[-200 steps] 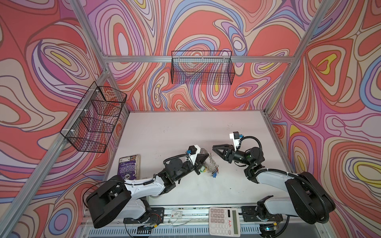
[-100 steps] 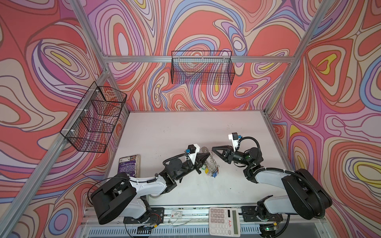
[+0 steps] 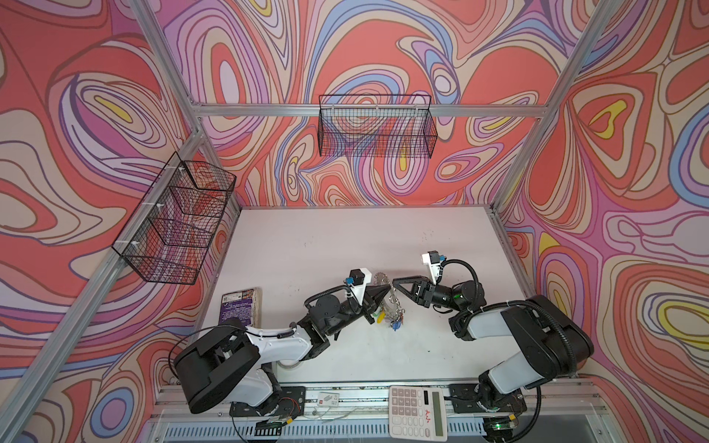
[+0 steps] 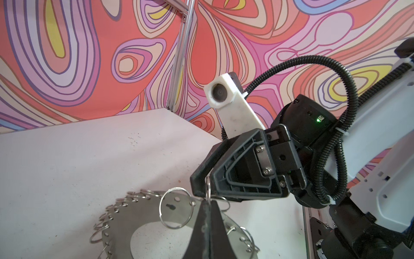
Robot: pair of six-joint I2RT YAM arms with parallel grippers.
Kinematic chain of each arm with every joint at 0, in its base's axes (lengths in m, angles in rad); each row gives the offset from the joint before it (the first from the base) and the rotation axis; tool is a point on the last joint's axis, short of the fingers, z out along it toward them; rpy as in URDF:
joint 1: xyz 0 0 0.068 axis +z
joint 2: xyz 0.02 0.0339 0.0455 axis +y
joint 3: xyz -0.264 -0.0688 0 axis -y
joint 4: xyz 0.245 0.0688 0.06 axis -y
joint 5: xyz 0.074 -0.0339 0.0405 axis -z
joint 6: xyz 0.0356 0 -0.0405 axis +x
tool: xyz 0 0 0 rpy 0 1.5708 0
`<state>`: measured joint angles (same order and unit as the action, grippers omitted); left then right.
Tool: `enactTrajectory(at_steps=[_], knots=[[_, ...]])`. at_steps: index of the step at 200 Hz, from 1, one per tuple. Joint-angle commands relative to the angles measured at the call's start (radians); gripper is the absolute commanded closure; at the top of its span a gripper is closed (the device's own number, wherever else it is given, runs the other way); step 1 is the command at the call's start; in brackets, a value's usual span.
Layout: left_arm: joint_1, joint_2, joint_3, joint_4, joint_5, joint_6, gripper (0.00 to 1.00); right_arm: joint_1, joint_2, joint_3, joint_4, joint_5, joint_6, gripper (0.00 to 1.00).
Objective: Attach keys to a key ring
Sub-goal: Insert the key into the keyring.
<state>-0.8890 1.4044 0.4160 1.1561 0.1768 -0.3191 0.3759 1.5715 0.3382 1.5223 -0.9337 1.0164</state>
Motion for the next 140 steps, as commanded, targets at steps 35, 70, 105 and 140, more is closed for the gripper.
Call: enactTrajectory(at_steps=[35,70,105,140], knots=[[0.007,0.016,0.013,0.148,0.016,-0.026,1.0,0.006,0.023,-0.001,0.141,-0.024,0.039,0.85],[0.009,0.034,0.021,0.149,0.012,-0.035,1.0,0.009,0.004,-0.01,0.112,-0.034,0.022,0.89],[0.017,0.046,0.026,0.148,0.014,-0.049,1.0,0.015,-0.016,-0.026,0.078,-0.039,0.002,0.98],[0.034,0.073,0.026,0.145,0.044,-0.074,1.0,0.017,-0.039,-0.037,0.065,-0.044,-0.003,1.0]])
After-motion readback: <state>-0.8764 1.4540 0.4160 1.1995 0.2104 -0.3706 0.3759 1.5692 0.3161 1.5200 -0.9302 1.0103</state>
